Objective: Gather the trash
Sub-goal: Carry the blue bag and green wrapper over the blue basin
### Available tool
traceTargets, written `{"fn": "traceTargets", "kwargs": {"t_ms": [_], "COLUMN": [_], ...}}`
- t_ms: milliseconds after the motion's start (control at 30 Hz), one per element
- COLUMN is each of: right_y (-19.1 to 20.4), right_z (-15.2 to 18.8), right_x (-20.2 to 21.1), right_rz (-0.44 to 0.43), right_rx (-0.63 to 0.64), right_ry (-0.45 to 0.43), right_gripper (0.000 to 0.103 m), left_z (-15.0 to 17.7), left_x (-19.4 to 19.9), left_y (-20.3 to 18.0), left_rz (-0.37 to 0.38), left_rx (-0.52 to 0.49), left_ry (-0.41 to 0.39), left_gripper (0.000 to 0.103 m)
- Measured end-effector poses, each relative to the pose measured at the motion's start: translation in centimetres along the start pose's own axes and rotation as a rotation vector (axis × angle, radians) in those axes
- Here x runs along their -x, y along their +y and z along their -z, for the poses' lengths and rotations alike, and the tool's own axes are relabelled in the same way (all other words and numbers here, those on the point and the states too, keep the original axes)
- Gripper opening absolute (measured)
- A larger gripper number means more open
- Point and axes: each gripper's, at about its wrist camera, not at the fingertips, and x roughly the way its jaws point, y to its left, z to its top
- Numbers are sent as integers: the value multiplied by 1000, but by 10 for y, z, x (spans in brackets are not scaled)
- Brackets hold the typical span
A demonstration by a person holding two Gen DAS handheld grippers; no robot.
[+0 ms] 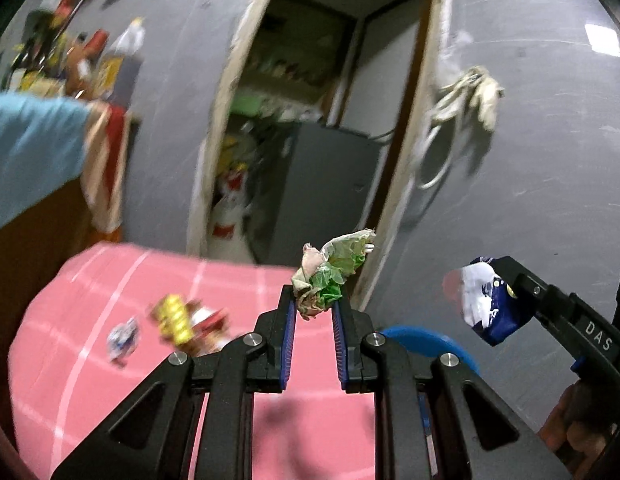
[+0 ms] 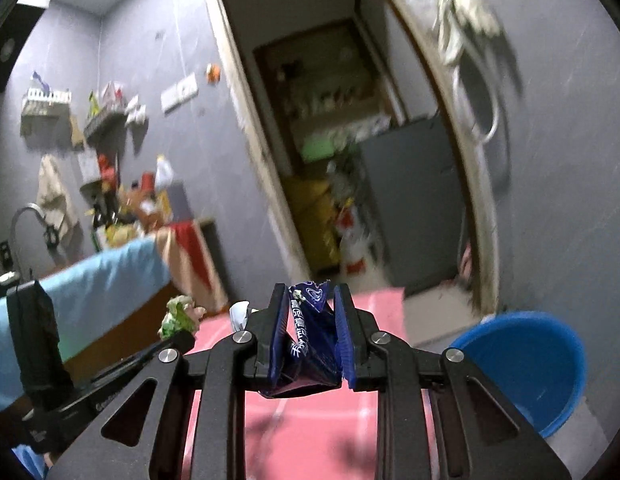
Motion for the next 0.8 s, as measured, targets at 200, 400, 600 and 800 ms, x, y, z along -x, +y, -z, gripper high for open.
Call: {"fn": "traceTargets", "kwargs": {"t_ms": [200, 400, 600, 800], "right_y": [-24, -49, -78, -113], "right_z": [-30, -41, -38, -19], "right_x": [27, 46, 48, 36], "right_rz": [82, 156, 220, 275], "right_rx": [24, 48, 38, -21], "right_ry": [-137, -210, -210, -139], "right_gripper": [21, 21, 21, 21], "left_z": [-18, -21, -18, 1], "left_x": [-7, -22, -49, -87], "left_y": [-47, -82, -106, -125], "left_rz": [75, 130, 165, 190], "left_rx": [-70, -119, -146, -174], "left_ry": [-112, -169, -157, -68], "left_gripper": [15, 15, 15, 15]}}
